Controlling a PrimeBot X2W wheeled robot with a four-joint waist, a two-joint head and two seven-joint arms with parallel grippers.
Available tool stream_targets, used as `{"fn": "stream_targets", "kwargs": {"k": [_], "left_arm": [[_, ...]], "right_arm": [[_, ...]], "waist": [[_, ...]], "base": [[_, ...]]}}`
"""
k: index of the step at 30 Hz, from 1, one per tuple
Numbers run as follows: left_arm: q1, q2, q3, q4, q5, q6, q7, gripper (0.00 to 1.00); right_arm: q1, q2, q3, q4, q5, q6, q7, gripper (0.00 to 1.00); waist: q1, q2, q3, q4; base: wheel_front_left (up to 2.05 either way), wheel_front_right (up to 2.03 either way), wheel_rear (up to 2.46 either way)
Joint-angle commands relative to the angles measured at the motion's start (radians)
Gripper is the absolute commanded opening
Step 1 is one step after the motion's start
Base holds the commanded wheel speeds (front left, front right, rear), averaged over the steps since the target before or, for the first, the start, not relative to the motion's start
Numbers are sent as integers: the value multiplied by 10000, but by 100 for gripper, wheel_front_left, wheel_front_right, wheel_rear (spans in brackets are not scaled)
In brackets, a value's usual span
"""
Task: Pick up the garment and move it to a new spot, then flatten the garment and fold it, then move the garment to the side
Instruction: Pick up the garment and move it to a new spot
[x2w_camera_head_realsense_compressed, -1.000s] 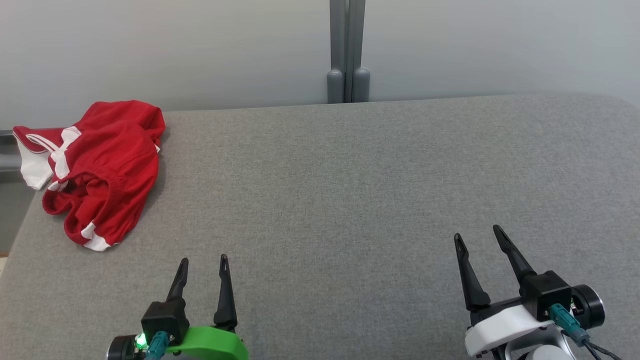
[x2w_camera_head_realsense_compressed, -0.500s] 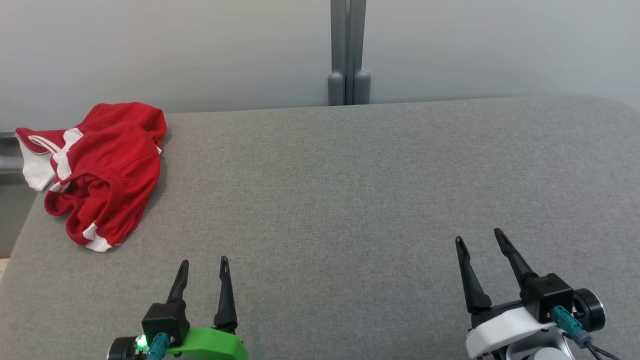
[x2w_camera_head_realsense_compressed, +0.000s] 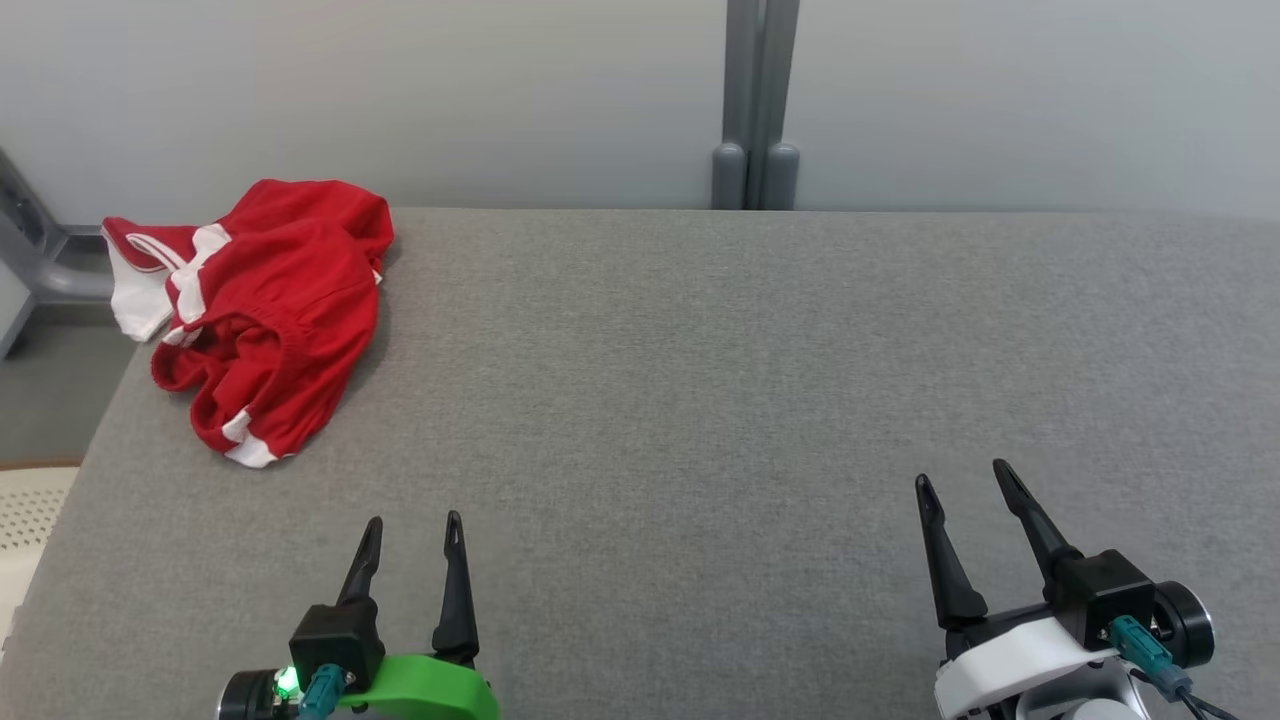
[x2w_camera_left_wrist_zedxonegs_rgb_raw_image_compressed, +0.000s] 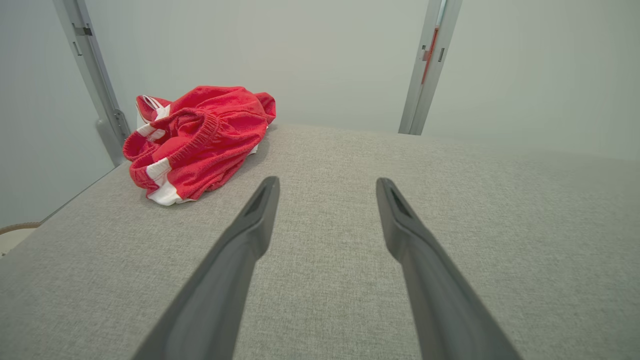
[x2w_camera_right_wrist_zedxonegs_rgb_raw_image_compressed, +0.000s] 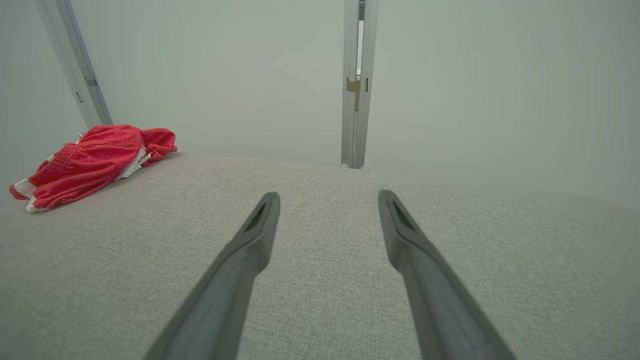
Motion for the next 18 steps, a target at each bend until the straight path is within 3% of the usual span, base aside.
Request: {"fn": "stream_targets", "kwargs": {"k": [1,10,18], "left_arm": [[-27,61,51,-18,99,13,-9,100],[-19,59,231,-38,264,-98,-7,100],[-26,56,276,-92,290,-125,-7,100]], "right_arm": [[105,-29,33,-47,19,1,-34,100],[17,-31,117,-47,114,1,-34,100],[-61,-31,275,0,161,1,-34,100]], "waist": [[0,0,6,623],[0,0,91,2285],[0,0,135,3235]], "base": [[0,0,0],[0,0,0],[0,0,0]]}}
